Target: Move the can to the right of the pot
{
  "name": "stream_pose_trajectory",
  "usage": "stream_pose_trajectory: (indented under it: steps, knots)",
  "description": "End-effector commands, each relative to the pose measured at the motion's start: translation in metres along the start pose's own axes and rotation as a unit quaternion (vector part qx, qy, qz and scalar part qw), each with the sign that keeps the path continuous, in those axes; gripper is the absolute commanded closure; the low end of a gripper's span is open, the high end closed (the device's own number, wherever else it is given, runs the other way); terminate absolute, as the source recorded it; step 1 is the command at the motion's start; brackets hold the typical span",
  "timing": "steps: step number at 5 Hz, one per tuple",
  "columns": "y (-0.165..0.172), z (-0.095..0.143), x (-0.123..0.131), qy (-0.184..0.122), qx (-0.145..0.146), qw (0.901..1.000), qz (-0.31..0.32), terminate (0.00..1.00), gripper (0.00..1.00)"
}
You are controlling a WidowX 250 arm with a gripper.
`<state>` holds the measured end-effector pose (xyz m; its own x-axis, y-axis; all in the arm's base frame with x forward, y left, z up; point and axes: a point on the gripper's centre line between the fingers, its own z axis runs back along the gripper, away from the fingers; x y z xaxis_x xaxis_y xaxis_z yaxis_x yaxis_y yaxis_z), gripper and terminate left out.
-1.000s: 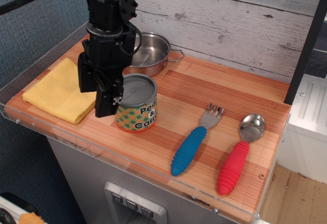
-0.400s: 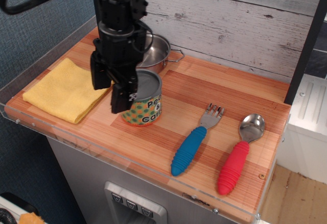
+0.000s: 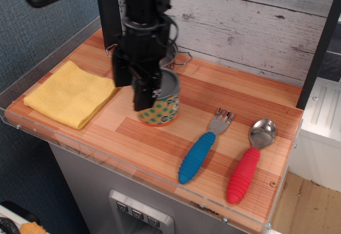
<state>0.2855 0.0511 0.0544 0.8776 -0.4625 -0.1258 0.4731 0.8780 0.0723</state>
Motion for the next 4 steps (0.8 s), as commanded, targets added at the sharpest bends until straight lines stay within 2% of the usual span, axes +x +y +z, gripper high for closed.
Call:
stream_pose_trajectory:
  steps: [1, 2, 3, 4]
  knots:
    - [0.000, 0.010, 0.028, -0.015, 0.008, 0.9994, -0.029, 0.00, 0.00]
    - [0.000, 0.015, 0.041, -0.015, 0.000, 0.9992, -0.036, 0.00, 0.00]
    - [-0.006, 0.020, 0.055, -0.034, 0.020, 0.9980, -0.051, 0.00, 0.00]
    - [-0.002, 0.022, 0.064, -0.046, 0.029, 0.9978, -0.038, 0.00, 0.00]
